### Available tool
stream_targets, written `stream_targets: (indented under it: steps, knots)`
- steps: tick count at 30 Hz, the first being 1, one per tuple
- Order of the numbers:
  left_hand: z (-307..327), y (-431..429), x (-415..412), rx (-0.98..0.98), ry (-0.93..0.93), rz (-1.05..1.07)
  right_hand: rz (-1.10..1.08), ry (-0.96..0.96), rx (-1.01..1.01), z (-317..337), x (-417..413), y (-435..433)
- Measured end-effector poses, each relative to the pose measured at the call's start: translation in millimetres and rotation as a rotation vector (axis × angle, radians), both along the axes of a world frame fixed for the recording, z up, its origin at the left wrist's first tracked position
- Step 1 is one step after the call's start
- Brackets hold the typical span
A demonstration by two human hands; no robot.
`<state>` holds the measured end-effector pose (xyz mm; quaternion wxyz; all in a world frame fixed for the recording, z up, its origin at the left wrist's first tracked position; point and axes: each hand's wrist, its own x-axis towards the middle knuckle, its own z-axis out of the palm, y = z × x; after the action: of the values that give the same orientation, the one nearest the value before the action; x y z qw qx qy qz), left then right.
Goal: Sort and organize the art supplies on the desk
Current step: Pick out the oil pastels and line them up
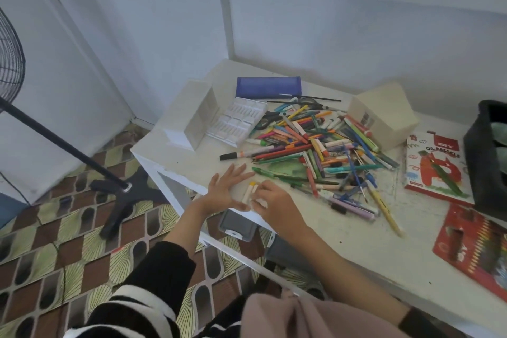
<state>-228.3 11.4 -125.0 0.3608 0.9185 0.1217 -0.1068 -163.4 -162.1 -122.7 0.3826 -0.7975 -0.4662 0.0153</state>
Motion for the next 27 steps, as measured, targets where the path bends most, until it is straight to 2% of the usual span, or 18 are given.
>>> stream_targets:
  steps: [2,8,23,27]
  knots:
    - [1,0,1,0.026,0.016,-0.014,0.028,-0.08,-0.049,-5,-3,2]
    - [1,-1,-1,0.048,0.026,-0.044,0.034,-0.051,-0.055,-5,1,-7]
    - [2,-2,-3,0.036,-0.001,-0.057,0.165,-0.207,-0.112,-9,6,-13]
    - [2,-1,-3,0.03,-0.009,-0.05,0.152,-0.167,-0.134,-12,6,-13]
